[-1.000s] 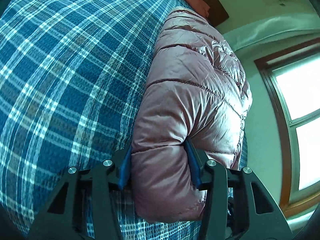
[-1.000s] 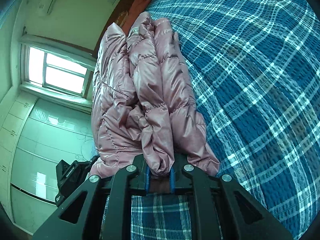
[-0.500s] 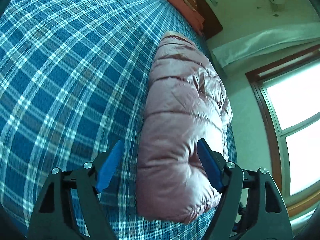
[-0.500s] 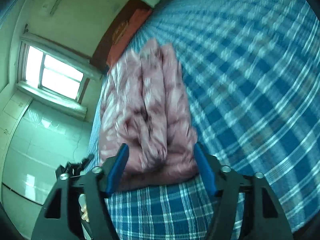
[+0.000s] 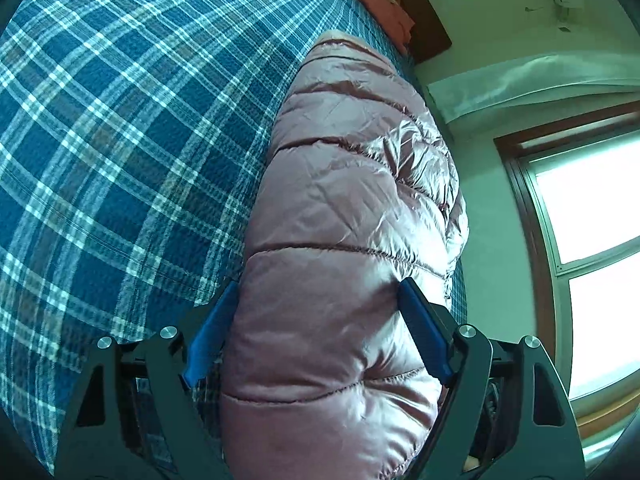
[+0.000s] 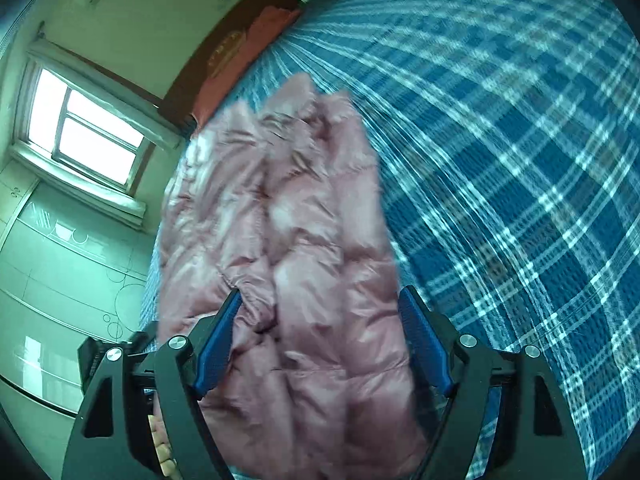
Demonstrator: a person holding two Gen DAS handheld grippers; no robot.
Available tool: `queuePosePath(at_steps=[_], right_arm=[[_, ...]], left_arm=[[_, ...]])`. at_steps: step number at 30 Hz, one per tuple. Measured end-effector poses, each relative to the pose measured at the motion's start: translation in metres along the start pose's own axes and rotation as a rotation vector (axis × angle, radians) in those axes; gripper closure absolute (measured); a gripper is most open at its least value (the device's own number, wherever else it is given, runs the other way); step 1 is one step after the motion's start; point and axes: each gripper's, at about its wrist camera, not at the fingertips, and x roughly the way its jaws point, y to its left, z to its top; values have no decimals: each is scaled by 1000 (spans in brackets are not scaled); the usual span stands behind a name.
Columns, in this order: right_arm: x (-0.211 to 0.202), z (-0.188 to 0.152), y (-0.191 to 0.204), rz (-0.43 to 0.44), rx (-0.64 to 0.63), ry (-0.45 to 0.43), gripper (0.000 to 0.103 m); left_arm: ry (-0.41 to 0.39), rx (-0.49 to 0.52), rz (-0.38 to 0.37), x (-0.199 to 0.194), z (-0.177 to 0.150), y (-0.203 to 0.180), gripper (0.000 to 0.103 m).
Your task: Fold large clothes
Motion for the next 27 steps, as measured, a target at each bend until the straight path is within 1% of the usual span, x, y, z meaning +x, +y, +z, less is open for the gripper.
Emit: queuePosePath(at_steps=[1, 4, 7, 9, 11, 13, 15, 16, 18, 21, 25, 27], right_arm=[[2, -2, -5, 19, 17, 3, 22], [-1, -7, -6, 42, -1, -18, 21], [3, -13, -7, 81, -4, -14, 22], [9, -15, -6, 110, -3, -9, 30], [13, -18, -8, 118, 4, -18, 34], [10, -27, -8, 127, 0, -25, 41], [9, -28, -11, 149, 6, -27, 52], [9, -29, -10, 160, 9, -28, 55], [7, -33, -10, 173, 9, -38, 61], [2, -37, -7, 190, 0, -56, 67], [-5, -42, 3, 208, -16, -75, 72], [-8, -39, 11, 215, -30, -75, 73]], left_arm=[[4, -3, -3, 1, 0, 1, 23], [14, -8, -12, 6, 0, 3, 23], [13, -13, -18, 11, 0, 4, 23], [5, -13, -17, 11, -1, 3, 23], [1, -8, -16, 12, -2, 1, 23], [0, -4, -14, 11, -4, 2, 23], [-2, 4, -5, 11, -6, 1, 28], [-3, 11, 1, 11, -7, -1, 30], [-6, 33, 9, 10, -9, -4, 42], [-11, 73, 19, 7, -9, -11, 52], [-16, 86, 11, 1, -5, -15, 58], [-25, 99, 6, -3, 0, -18, 61]])
